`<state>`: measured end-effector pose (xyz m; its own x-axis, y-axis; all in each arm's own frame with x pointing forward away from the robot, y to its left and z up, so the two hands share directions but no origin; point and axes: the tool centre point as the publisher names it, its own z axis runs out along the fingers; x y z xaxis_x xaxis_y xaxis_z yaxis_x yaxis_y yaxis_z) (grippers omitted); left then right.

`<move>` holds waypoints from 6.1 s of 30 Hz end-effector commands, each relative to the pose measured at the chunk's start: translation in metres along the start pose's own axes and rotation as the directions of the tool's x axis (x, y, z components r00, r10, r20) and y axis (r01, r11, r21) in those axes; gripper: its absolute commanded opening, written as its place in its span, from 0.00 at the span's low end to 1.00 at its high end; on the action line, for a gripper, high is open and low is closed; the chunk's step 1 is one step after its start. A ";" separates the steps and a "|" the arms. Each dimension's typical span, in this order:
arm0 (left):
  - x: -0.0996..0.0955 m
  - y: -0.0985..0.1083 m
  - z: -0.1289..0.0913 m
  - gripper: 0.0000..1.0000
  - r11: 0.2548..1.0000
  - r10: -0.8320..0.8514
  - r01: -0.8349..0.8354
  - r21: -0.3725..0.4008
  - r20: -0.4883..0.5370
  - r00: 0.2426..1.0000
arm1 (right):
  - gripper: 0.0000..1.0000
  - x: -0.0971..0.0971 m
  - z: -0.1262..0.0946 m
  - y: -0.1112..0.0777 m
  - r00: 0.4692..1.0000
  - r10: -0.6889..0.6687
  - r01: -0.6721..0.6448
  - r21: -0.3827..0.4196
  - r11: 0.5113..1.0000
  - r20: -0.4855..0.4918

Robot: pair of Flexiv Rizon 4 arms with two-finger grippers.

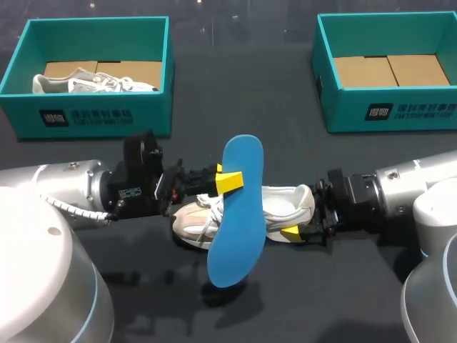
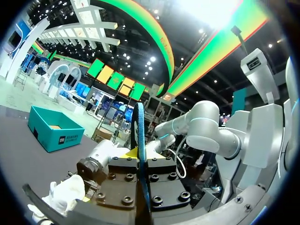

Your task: Take the shoe out of the shoebox, open the shoe tongue, remove and reinsert the insole, then place the shoe into the shoebox

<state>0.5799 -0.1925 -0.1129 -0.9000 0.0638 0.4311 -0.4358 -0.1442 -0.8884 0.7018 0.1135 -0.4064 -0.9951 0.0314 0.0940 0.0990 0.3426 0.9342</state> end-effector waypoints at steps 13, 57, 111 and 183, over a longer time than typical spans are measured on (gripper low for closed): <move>0.001 0.001 0.000 0.00 1.000 0.001 -0.001 0.002 0.002 1.000 | 1.00 0.006 -0.010 0.005 0.997 0.003 -0.011 0.121 0.993 0.073; 0.001 0.001 0.000 0.00 1.000 0.001 -0.001 0.002 0.002 1.000 | 1.00 0.003 -0.054 0.057 0.955 -0.059 -0.230 0.846 0.480 0.292; 0.001 0.001 0.000 0.00 1.000 0.001 -0.001 0.002 0.002 1.000 | 1.00 -0.023 -0.032 0.085 0.985 -0.067 -0.126 0.929 0.347 0.159; 0.001 0.001 0.000 0.00 1.000 0.001 -0.001 0.002 0.002 1.000 | 0.00 -0.015 0.020 0.053 0.996 0.013 -0.090 0.944 0.319 0.090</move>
<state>0.5802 -0.1928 -0.1136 -0.9000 0.0656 0.4310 -0.4359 -0.1449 -0.8882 0.7242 0.1508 -0.3733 -0.9898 0.1170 0.0815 0.1151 0.9930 -0.0283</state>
